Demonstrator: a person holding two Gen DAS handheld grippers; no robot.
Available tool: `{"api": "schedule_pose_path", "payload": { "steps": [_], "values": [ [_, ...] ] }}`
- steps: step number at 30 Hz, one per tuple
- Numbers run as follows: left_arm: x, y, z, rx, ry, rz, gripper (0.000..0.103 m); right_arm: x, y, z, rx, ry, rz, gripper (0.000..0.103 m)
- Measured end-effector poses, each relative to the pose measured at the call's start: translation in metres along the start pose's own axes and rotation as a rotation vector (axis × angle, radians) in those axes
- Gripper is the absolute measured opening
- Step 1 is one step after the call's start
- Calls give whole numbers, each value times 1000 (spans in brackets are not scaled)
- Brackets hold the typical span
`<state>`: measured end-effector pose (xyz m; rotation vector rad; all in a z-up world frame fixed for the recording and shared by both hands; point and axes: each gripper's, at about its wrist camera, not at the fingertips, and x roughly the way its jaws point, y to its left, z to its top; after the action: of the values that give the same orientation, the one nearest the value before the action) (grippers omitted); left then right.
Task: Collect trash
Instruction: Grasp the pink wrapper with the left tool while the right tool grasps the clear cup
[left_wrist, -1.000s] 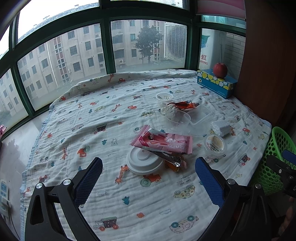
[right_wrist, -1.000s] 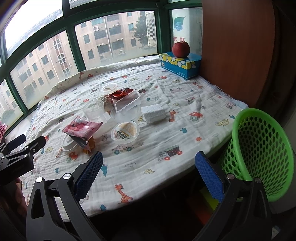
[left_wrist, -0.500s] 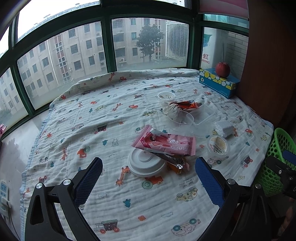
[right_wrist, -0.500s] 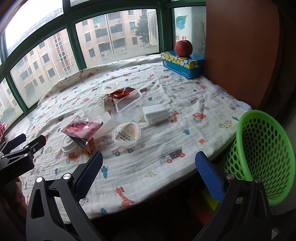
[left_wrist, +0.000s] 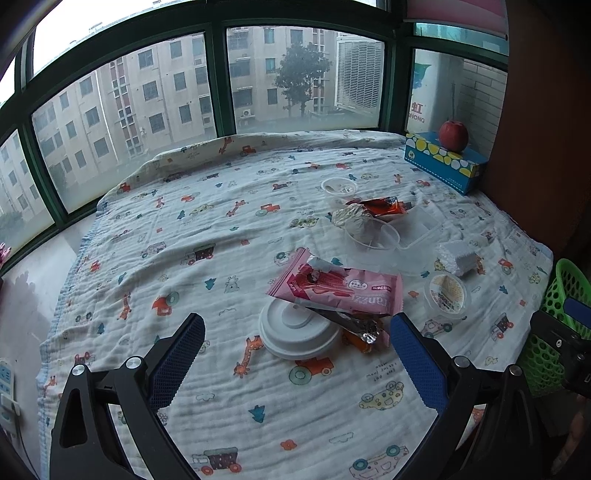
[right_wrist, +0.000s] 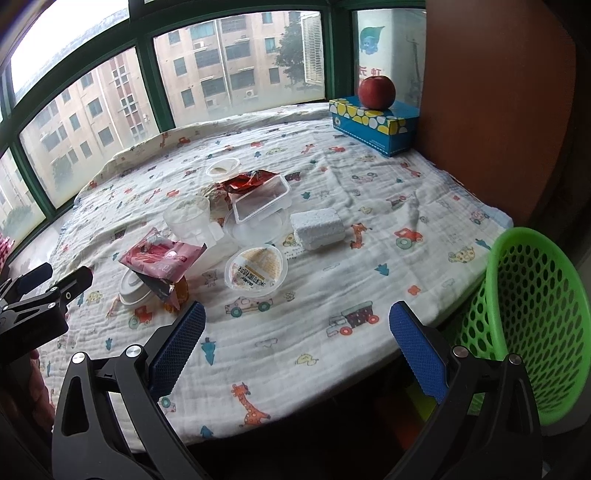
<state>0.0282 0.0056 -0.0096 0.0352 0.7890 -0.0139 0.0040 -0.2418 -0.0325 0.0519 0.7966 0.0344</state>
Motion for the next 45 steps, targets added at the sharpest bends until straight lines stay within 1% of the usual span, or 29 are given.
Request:
{"api": "schedule_pose_path", "payload": {
  "steps": [10,13,17,23,32,41,45],
  "values": [
    [11,15,13,-17,12,12,97,23,1,21,-39,16,31,98],
    [13,21,16,-9,8,34,97,32,1,29,-50,25,48,98],
    [18,35,18,-25,13,59,97,47,7,33,-77,47,70,98],
    [25,54,19,-65,28,78,97,65,22,35,-98,77,123,96],
    [36,64,18,-78,50,79,97,86,49,52,-143,82,168,95],
    [49,75,16,-87,81,84,97,117,89,71,-203,107,231,94],
    [55,78,16,-87,98,78,97,134,105,78,-230,121,242,93]
  ]
}}
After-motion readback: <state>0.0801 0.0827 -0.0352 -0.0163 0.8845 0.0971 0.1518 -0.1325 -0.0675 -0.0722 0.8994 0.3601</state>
